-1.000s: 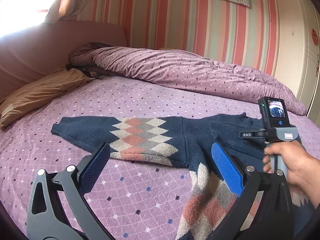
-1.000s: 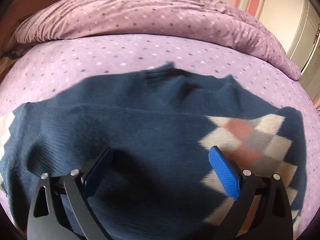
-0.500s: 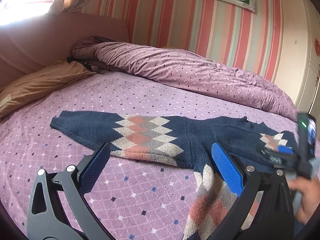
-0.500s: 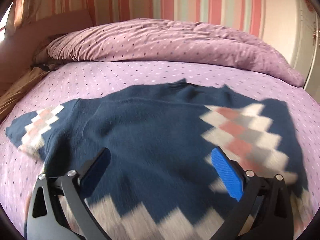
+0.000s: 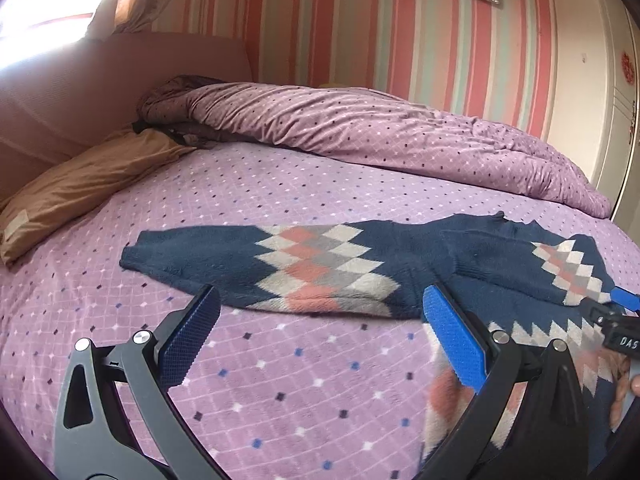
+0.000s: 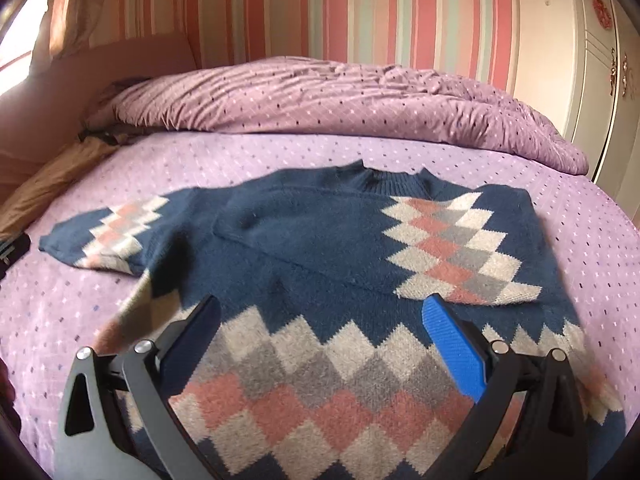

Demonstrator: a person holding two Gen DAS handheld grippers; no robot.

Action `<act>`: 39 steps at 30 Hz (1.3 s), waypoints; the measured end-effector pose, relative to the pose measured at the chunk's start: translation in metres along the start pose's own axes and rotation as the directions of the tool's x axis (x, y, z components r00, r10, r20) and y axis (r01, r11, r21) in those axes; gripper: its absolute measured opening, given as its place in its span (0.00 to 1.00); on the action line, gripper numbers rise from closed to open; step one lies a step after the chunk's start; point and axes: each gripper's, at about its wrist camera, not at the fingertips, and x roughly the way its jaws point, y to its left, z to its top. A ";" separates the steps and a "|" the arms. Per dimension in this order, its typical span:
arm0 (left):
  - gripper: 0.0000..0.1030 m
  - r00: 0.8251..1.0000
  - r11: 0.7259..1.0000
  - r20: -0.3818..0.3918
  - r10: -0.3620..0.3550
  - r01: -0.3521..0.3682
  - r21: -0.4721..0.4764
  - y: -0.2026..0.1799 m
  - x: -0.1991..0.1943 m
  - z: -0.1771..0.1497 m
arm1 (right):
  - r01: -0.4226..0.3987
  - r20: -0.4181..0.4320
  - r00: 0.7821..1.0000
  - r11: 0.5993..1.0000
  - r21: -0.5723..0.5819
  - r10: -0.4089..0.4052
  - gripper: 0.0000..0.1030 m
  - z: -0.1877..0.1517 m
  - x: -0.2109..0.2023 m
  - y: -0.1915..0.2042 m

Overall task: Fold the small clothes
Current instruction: 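Open the right tool to release the cuff and withdraw it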

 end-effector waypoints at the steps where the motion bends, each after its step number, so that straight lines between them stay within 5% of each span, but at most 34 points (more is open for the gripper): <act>1: 0.97 1.000 1.000 -0.004 -0.004 0.004 -0.006 0.003 0.002 0.000 | -0.005 0.008 1.000 1.000 0.002 0.005 0.98 0.000 0.000 0.000; 10: 0.97 0.997 0.989 0.003 0.077 -0.077 0.130 0.002 0.005 0.003 | 0.021 -0.081 0.997 0.999 0.036 -0.018 0.98 0.007 -0.013 -0.015; 18: 0.97 0.998 0.999 -0.059 0.030 -0.028 0.039 0.025 -0.015 0.028 | 0.000 -0.076 0.997 1.000 0.004 0.000 0.98 0.013 -0.069 0.000; 22: 0.97 0.994 1.000 -0.112 0.005 -0.005 0.003 0.066 -0.008 0.022 | -0.031 -0.060 0.998 0.999 -0.041 0.029 0.98 0.008 -0.094 0.011; 26: 0.97 0.979 0.994 -0.173 0.111 -0.111 0.008 0.121 0.001 0.025 | -0.027 -0.067 0.998 0.991 -0.128 0.018 0.98 -0.001 -0.125 0.033; 29: 0.97 0.966 0.981 -0.173 0.193 -0.194 0.012 0.156 0.016 0.025 | -0.017 -0.026 1.000 0.986 -0.164 0.013 0.98 0.000 -0.140 0.048; 32: 0.97 0.959 0.975 -0.213 0.187 -0.207 -0.077 0.187 0.041 0.023 | -0.037 -0.046 0.998 0.992 -0.123 0.031 0.98 0.000 -0.141 0.055; 39: 0.97 0.956 0.982 -0.254 0.147 -0.171 -0.076 0.207 0.110 0.029 | -0.004 -0.084 0.996 0.987 -0.159 -0.009 0.98 0.007 -0.118 0.073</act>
